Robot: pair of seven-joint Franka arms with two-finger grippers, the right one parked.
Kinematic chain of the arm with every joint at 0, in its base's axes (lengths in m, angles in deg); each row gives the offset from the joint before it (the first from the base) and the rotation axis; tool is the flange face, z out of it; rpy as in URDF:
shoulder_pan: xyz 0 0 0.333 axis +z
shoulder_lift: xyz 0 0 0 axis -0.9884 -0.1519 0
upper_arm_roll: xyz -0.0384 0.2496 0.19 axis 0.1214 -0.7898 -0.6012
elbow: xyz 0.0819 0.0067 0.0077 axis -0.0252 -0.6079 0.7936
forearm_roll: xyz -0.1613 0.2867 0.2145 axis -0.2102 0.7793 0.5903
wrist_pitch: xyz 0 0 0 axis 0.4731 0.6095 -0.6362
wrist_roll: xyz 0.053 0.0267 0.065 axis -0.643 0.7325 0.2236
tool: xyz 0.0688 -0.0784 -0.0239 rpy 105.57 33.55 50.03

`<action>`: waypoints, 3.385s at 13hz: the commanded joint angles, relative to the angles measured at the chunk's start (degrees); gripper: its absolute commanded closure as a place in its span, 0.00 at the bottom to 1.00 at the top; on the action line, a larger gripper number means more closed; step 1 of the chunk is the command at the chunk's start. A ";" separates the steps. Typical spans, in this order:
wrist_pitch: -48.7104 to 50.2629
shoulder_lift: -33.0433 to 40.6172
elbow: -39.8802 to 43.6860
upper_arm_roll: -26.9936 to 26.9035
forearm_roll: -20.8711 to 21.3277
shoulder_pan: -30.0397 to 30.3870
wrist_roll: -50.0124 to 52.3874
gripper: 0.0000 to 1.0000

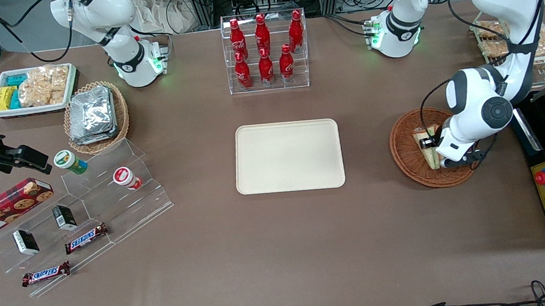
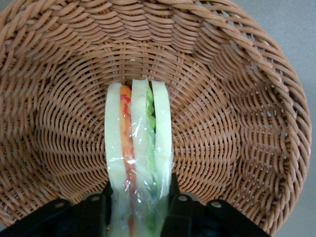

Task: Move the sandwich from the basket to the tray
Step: 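Close the left gripper on the wrapped sandwich and lift it, then carry the held sandwich with the left gripper over the cream tray, then lower the sandwich onto the tray and open the left gripper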

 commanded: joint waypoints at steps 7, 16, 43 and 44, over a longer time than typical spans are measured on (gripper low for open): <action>20.79 15.03 4.78 0.61 3.07 -0.23 0.28 1.00; 56.78 16.81 34.68 6.05 1.75 -1.46 -0.61 1.00; 18.74 -24.76 30.57 40.43 25.22 -5.33 48.00 1.00; 17.95 -24.76 30.12 40.25 25.74 -5.32 47.39 1.00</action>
